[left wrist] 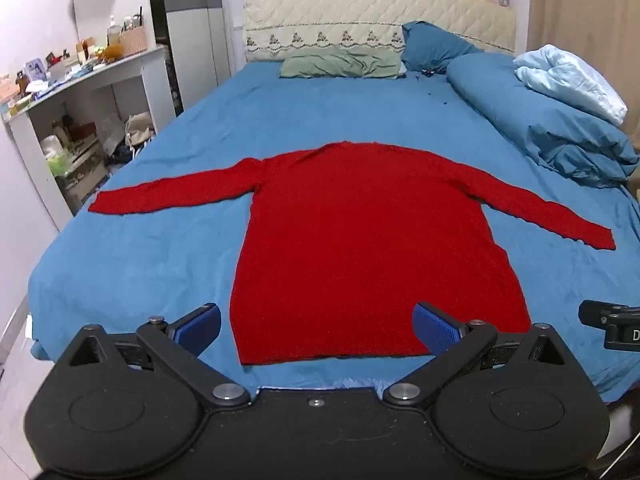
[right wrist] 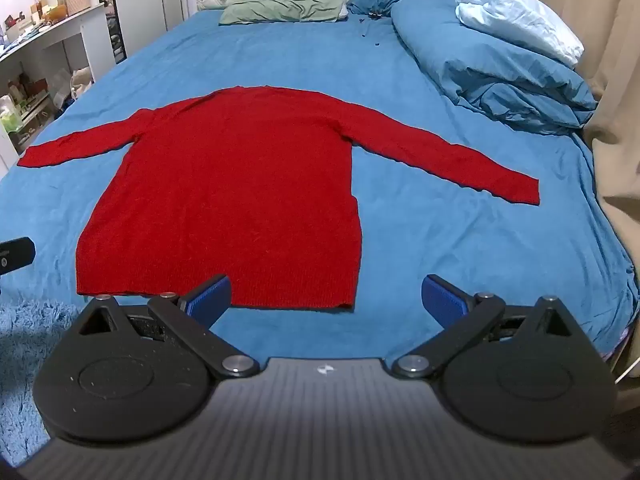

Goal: Fold small clothes

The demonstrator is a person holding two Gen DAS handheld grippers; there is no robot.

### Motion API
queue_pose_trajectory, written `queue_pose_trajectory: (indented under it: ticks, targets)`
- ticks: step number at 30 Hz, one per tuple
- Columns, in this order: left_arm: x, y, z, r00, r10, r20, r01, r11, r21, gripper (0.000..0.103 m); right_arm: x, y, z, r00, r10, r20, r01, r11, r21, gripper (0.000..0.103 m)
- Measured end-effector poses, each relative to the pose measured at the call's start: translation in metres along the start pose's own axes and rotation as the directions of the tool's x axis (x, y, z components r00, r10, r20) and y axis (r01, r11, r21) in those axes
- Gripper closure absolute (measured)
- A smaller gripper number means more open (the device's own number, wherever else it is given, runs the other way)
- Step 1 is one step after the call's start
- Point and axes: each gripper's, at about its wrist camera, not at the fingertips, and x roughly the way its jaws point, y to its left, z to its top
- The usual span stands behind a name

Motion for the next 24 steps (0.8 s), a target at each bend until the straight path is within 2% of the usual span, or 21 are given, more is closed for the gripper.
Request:
queue_pose_trajectory:
  ticks: [3, 5, 24]
  targets:
    - [0.0, 0.0, 0.004, 0.999, -0.008, 0.036, 0.008, 1.0, -0.006, 0.0, -0.001, 0.0, 0.0, 1.0, -0.004, 0.003, 0.004, 1.0, 0.001, 0.0]
    - [-0.01, -0.001, -0.005, 0.997, -0.011, 0.075, 0.012, 1.0, -0.019, 0.0, -0.001, 0.0, 0.0, 1.0, -0.005, 0.004, 0.005, 1.0, 0.003, 0.0]
    - [-0.012, -0.004, -0.007, 0.997, 0.011, 0.081, -0.011, 1.0, 0.0, 0.0, -0.006, 0.001, 0.005, 1.0, -0.004, 0.009, 0.004, 1.0, 0.013, 0.0]
